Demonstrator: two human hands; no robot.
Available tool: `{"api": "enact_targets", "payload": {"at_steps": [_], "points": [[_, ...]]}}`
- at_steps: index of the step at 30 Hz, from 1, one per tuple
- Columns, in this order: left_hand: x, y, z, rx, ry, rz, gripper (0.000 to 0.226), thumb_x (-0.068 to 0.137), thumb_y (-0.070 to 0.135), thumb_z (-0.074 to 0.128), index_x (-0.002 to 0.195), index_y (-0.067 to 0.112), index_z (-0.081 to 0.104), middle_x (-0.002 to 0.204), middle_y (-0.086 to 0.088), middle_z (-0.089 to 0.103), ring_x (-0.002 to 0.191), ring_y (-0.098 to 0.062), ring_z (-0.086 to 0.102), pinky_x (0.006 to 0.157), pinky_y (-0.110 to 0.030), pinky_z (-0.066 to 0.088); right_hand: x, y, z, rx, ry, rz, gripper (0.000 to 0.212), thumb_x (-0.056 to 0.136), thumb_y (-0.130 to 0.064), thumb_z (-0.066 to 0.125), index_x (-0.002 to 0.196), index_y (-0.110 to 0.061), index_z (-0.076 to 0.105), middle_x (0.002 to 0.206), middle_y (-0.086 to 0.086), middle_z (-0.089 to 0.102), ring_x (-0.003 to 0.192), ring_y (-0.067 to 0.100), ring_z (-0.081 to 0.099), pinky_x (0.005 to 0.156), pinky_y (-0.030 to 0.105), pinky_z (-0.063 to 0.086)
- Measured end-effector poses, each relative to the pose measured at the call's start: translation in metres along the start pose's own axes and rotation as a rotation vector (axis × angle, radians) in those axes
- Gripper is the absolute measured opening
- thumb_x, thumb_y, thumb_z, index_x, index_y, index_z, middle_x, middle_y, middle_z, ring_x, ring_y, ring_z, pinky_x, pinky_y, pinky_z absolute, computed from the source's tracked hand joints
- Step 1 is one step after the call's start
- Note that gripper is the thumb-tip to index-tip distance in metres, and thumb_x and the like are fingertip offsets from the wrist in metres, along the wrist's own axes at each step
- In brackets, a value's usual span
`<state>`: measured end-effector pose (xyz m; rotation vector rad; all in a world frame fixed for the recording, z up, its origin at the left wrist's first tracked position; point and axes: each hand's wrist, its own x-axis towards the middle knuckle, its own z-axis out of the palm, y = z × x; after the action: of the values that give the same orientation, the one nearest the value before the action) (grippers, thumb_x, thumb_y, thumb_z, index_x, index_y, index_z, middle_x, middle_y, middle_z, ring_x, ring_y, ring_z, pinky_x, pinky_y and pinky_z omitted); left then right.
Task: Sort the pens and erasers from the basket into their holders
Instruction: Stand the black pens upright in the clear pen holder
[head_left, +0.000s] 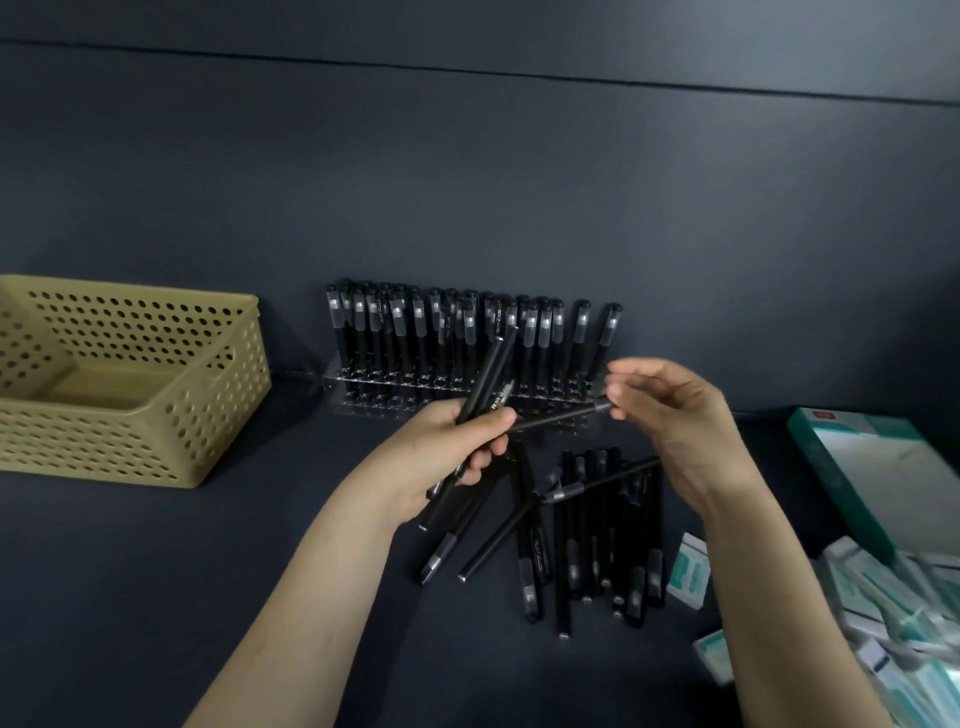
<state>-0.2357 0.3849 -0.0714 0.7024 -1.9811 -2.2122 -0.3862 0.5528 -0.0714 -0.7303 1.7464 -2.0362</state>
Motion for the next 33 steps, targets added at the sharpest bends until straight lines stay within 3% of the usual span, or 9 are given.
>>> {"api": "enact_targets", "payload": {"at_steps": [4, 8, 12, 18, 20, 24, 28, 30, 33], "points": [[0.005, -0.007, 0.0, -0.098, 0.144, 0.039, 0.018, 0.093, 0.024, 0.062, 0.097, 0.008, 0.068, 0.069, 0.003, 0.059, 0.056, -0.006, 0.045, 0.047, -0.018, 0.037, -0.004, -0.005, -0.004, -0.245, -0.154, 0.076, 0.019, 0.083, 0.004, 0.068, 0.093, -0.012, 0.072, 0.087, -0.001, 0.075, 0.079, 0.006, 0.068, 0.067, 0.016, 0.053], [0.006, -0.01, 0.004, -0.135, 0.218, 0.064, 0.02, 0.092, 0.027, 0.062, 0.099, 0.009, 0.067, 0.071, 0.003, 0.062, 0.056, -0.006, 0.047, 0.052, -0.02, 0.04, -0.004, -0.001, -0.002, -0.298, -0.06, 0.143, 0.021, 0.082, -0.005, 0.072, 0.101, -0.013, 0.07, 0.089, 0.005, 0.073, 0.078, 0.013, 0.07, 0.07, 0.018, 0.055], [0.007, -0.012, 0.01, -0.152, 0.209, 0.07, 0.017, 0.093, 0.026, 0.061, 0.1, 0.011, 0.066, 0.072, 0.003, 0.067, 0.056, -0.006, 0.047, 0.053, -0.019, 0.041, -0.003, -0.003, 0.002, 0.03, 0.068, 0.151, 0.021, 0.085, -0.003, 0.067, 0.106, -0.006, 0.064, 0.081, 0.005, 0.069, 0.076, 0.013, 0.068, 0.072, 0.019, 0.055], [0.005, -0.011, 0.019, -0.105, 0.156, 0.102, 0.021, 0.096, 0.033, 0.054, 0.103, 0.016, 0.065, 0.074, -0.002, 0.071, 0.052, -0.008, 0.049, 0.049, -0.02, 0.039, 0.006, -0.018, 0.018, 0.232, 0.303, -0.17, 0.016, 0.095, 0.002, 0.052, 0.1, -0.012, 0.056, 0.093, 0.007, 0.066, 0.095, 0.023, 0.066, 0.083, 0.028, 0.055], [0.004, -0.011, 0.017, -0.082, 0.151, 0.105, 0.024, 0.096, 0.037, 0.051, 0.107, 0.021, 0.066, 0.071, -0.001, 0.07, 0.051, -0.009, 0.052, 0.048, -0.021, 0.041, 0.01, -0.022, 0.015, 0.09, 0.403, -0.317, 0.022, 0.095, 0.001, 0.051, 0.105, -0.019, 0.051, 0.094, 0.007, 0.065, 0.097, 0.026, 0.067, 0.083, 0.031, 0.056], [0.004, -0.013, 0.013, -0.062, 0.165, 0.124, 0.025, 0.098, 0.036, 0.049, 0.11, 0.022, 0.065, 0.063, 0.003, 0.063, 0.049, -0.009, 0.05, 0.046, -0.021, 0.04, 0.016, -0.021, 0.014, -0.352, 0.432, -0.514, 0.026, 0.096, -0.006, 0.053, 0.107, -0.029, 0.048, 0.093, -0.005, 0.064, 0.086, 0.011, 0.067, 0.082, 0.038, 0.058], [0.007, -0.011, 0.014, -0.125, 0.161, 0.111, 0.026, 0.098, 0.035, 0.05, 0.115, 0.016, 0.055, 0.064, 0.001, 0.064, 0.045, -0.008, 0.037, 0.044, -0.02, 0.028, 0.018, -0.012, 0.02, -0.427, 0.39, -0.546, 0.023, 0.096, -0.006, 0.053, 0.11, -0.025, 0.05, 0.097, -0.007, 0.064, 0.088, 0.009, 0.066, 0.083, 0.038, 0.057], [0.008, -0.01, 0.015, -0.13, 0.147, 0.111, 0.023, 0.099, 0.032, 0.048, 0.113, 0.013, 0.05, 0.066, -0.001, 0.067, 0.045, -0.009, 0.036, 0.043, -0.02, 0.026, 0.02, -0.01, 0.021, -0.443, 0.366, -0.576, 0.025, 0.096, -0.006, 0.054, 0.109, -0.028, 0.052, 0.097, -0.016, 0.063, 0.09, 0.011, 0.067, 0.083, 0.031, 0.056], [0.008, -0.01, 0.017, -0.133, 0.126, 0.116, 0.018, 0.101, 0.028, 0.046, 0.111, 0.013, 0.046, 0.069, -0.001, 0.069, 0.046, -0.009, 0.038, 0.043, -0.02, 0.028, 0.024, -0.008, 0.02, -0.489, 0.309, -0.611, 0.023, 0.095, -0.006, 0.058, 0.114, -0.018, 0.058, 0.097, -0.018, 0.062, 0.088, 0.012, 0.067, 0.081, 0.02, 0.053]]}}
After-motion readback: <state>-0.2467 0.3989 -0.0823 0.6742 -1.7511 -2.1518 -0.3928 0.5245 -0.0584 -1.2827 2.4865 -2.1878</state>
